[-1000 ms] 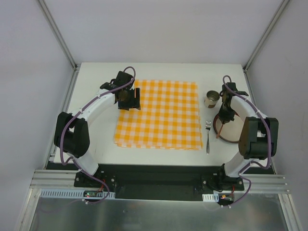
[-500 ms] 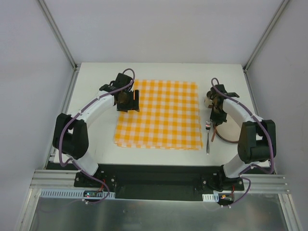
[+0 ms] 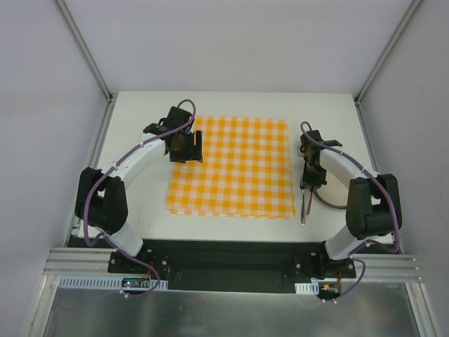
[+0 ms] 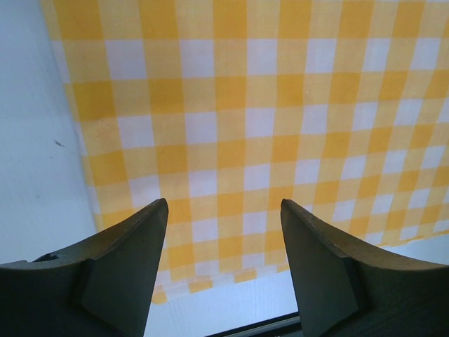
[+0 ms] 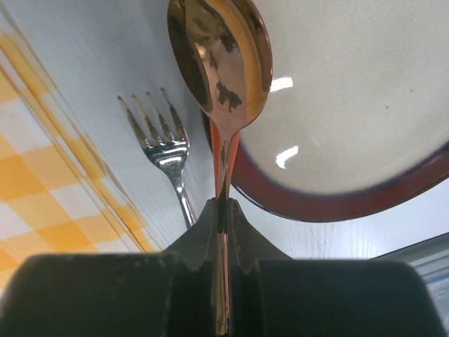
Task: Set the dinner table for one person
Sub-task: Place the knife at the center of the board.
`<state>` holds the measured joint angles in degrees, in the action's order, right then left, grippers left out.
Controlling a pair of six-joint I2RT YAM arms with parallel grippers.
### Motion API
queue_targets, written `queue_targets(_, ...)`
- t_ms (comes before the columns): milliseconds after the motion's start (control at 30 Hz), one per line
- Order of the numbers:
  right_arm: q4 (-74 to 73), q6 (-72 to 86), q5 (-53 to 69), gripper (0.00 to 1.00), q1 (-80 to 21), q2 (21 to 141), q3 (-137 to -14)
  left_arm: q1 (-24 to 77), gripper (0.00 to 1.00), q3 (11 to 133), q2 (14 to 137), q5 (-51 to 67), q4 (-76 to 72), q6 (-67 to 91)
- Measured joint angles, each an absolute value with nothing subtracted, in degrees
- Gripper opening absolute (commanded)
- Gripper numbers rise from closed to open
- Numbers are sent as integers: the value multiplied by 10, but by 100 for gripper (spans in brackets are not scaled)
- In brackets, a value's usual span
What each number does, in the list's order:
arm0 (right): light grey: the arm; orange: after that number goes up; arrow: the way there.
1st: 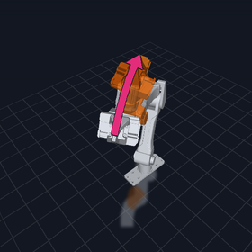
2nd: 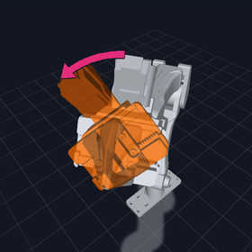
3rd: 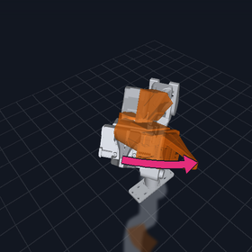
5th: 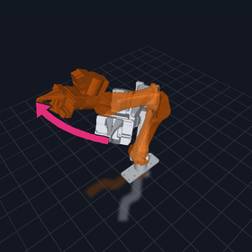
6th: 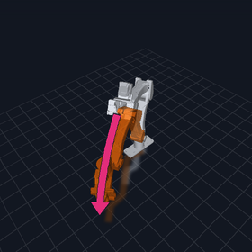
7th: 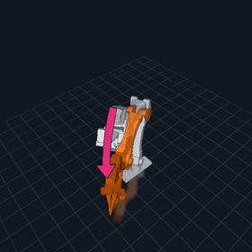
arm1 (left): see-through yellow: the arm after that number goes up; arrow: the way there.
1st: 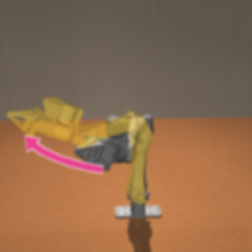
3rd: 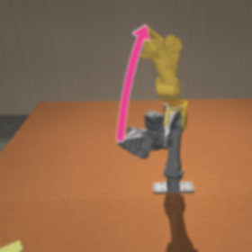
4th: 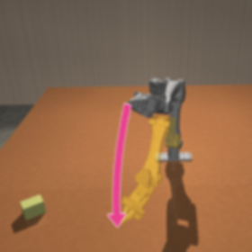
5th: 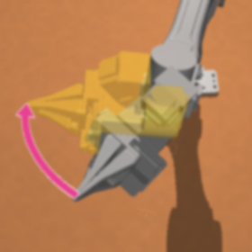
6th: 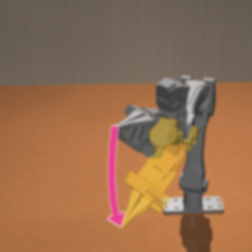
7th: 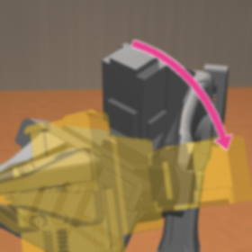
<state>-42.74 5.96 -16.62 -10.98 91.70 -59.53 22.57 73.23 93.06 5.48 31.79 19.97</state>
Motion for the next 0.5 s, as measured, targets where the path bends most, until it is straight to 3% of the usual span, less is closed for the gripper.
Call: queue_targets(500,-423,60,-166,1,-154,931,-594,226,66,722,923,53,318,200)
